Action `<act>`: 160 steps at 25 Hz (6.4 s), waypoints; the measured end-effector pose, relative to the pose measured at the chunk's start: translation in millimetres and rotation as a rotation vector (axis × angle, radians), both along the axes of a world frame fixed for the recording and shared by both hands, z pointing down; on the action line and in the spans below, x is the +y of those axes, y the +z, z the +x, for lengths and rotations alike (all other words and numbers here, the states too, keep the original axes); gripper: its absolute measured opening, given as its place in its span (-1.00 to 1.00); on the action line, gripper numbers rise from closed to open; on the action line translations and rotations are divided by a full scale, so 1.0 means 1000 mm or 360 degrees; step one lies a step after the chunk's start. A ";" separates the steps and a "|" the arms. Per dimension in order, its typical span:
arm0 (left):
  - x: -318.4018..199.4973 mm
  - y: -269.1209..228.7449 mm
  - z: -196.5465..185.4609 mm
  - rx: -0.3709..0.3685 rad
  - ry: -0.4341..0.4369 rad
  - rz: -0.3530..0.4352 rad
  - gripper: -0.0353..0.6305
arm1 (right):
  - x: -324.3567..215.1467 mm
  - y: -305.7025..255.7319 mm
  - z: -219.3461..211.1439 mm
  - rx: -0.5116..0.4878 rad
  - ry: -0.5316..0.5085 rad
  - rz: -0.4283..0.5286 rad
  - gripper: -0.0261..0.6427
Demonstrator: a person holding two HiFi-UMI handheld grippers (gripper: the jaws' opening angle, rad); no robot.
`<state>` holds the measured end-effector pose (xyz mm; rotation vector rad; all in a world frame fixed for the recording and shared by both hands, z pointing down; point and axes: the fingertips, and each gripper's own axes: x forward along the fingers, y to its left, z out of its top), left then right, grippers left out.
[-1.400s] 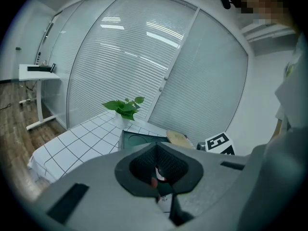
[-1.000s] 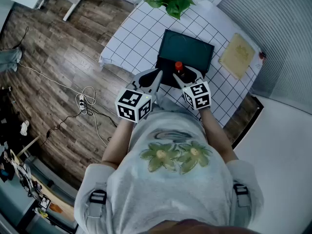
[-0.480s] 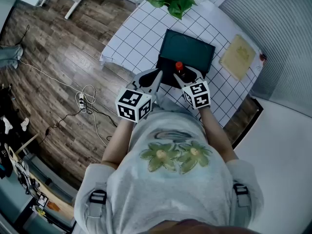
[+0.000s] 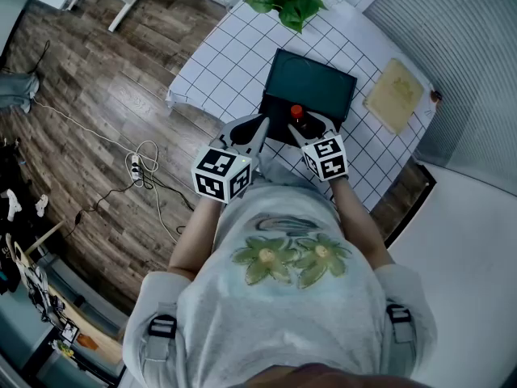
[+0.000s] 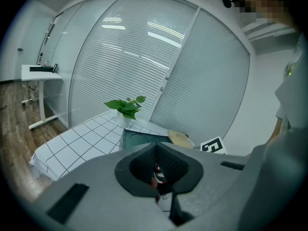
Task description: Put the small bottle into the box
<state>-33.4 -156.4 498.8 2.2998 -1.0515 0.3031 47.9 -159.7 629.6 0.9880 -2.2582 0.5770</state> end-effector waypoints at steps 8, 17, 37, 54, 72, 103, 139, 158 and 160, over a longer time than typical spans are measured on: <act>0.000 0.001 0.000 0.0000 0.0007 0.0002 -0.87 | 0.003 0.006 0.001 0.0011 -0.0013 -0.0012 -0.32; -0.002 0.002 0.001 -0.0001 0.0012 -0.0002 -0.87 | 0.007 0.010 0.000 0.0038 -0.0052 -0.0001 -0.32; 0.000 0.000 0.003 -0.0005 0.0025 0.0008 -0.87 | 0.015 0.011 -0.001 0.0123 -0.0112 0.0010 -0.32; 0.003 -0.003 0.005 -0.0009 0.0051 0.0026 -0.88 | 0.021 0.009 0.006 0.0195 -0.0129 0.0048 -0.32; 0.009 -0.004 0.000 -0.0002 0.0046 0.0038 -0.87 | 0.031 0.005 0.010 0.0249 -0.0121 0.0025 -0.33; 0.028 -0.006 -0.003 -0.0025 0.0071 0.0033 -0.87 | 0.041 0.004 0.016 0.0276 -0.0069 0.0046 -0.33; 0.045 -0.002 0.002 -0.0031 0.0087 0.0046 -0.88 | 0.049 0.008 0.027 0.0310 -0.0072 0.0022 -0.33; 0.067 -0.007 0.004 -0.0023 0.0114 0.0070 -0.87 | 0.071 -0.027 0.044 0.0211 0.0174 0.0071 -0.41; 0.071 -0.008 0.005 -0.0019 0.0115 0.0071 -0.87 | 0.074 -0.035 0.047 0.0192 0.0207 0.0101 -0.53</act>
